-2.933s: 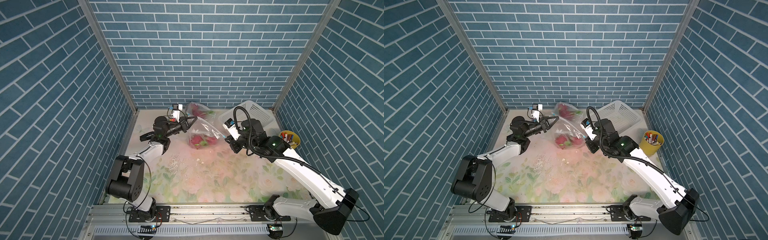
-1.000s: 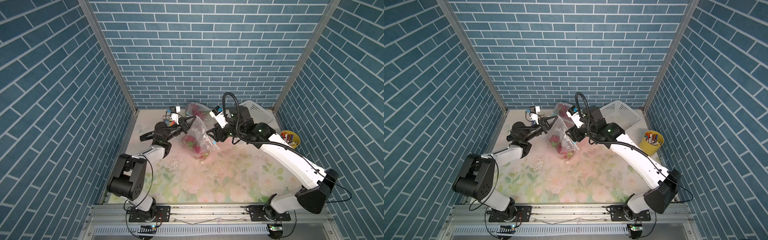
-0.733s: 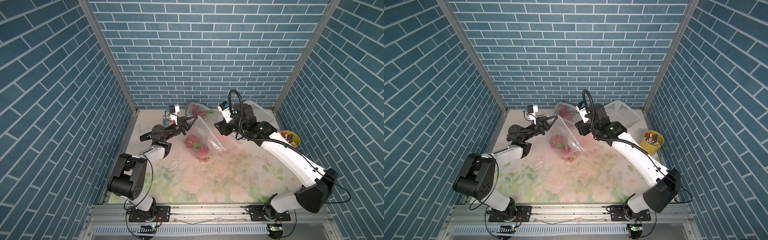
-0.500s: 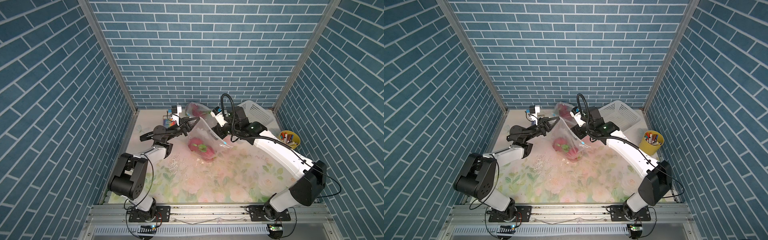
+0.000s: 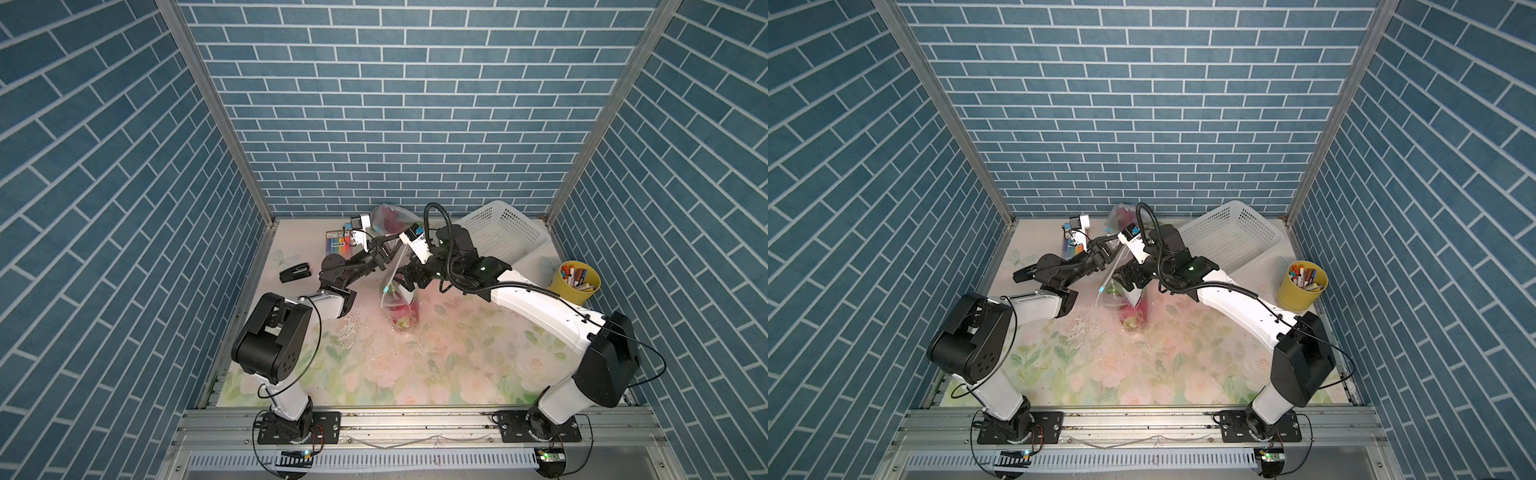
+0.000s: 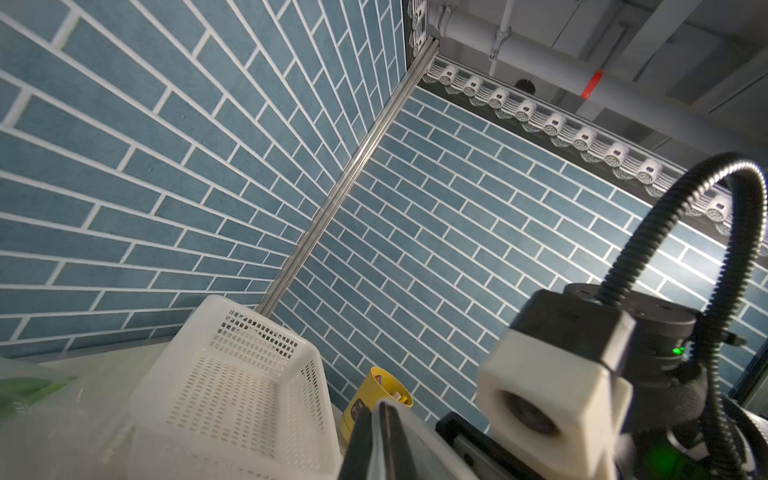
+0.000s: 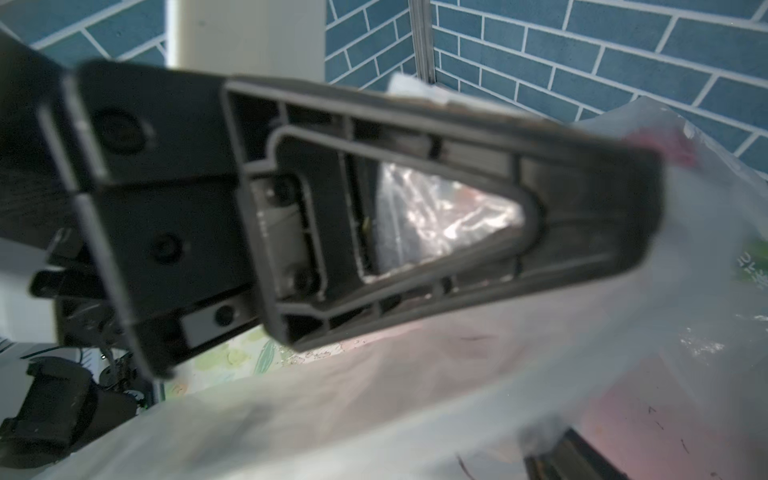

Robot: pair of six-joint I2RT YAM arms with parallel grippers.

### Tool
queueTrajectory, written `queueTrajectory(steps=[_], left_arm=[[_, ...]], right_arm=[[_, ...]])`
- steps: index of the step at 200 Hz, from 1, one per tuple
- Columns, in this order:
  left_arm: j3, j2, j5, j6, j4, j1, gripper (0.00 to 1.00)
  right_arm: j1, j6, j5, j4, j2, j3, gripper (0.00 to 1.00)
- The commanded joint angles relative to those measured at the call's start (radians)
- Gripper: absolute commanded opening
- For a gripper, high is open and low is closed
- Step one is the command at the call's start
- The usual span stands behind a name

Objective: Open the zip-top bag and take out the dragon fruit
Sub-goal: Adjust the zipper food storage bag at the center of the board.

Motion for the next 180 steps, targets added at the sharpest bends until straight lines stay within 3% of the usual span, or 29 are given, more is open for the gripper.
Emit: queueTrajectory(steps=[1, 19, 34, 72, 96, 112, 134, 149, 180], left_arm=[[-0.024, 0.000, -0.017, -0.046, 0.105, -0.007, 0.00], [-0.024, -0.006, -0.017, -0.042, 0.101, -0.008, 0.00], [-0.018, -0.003, -0.019, -0.041, 0.101, -0.007, 0.00], [-0.015, 0.012, -0.020, -0.037, 0.098, -0.005, 0.00], [-0.042, 0.034, -0.046, -0.030, 0.114, -0.003, 0.00], [-0.073, 0.065, -0.079, -0.054, 0.172, 0.003, 0.00], [-0.111, 0.130, -0.136, -0.132, 0.322, 0.005, 0.00], [-0.119, 0.175, -0.164, -0.206, 0.400, 0.005, 0.00], [-0.127, 0.190, -0.154, -0.212, 0.400, -0.008, 0.00]], right_arm=[[-0.001, 0.045, 0.077, 0.056, 0.025, 0.005, 0.60], [-0.001, 0.047, 0.107, 0.045, 0.029, 0.008, 0.24], [-0.003, 0.047, 0.116, 0.035, 0.025, 0.006, 0.00], [-0.004, 0.042, 0.128, 0.042, -0.006, -0.033, 0.00], [-0.003, 0.040, 0.047, 0.020, -0.019, -0.057, 0.00], [0.012, 0.047, 0.038, 0.005, -0.022, -0.080, 0.45], [0.054, 0.079, 0.072, 0.045, -0.012, -0.131, 0.96], [0.067, 0.108, 0.096, 0.082, 0.014, -0.148, 0.99], [0.070, 0.146, 0.100, 0.161, 0.077, -0.143, 0.99]])
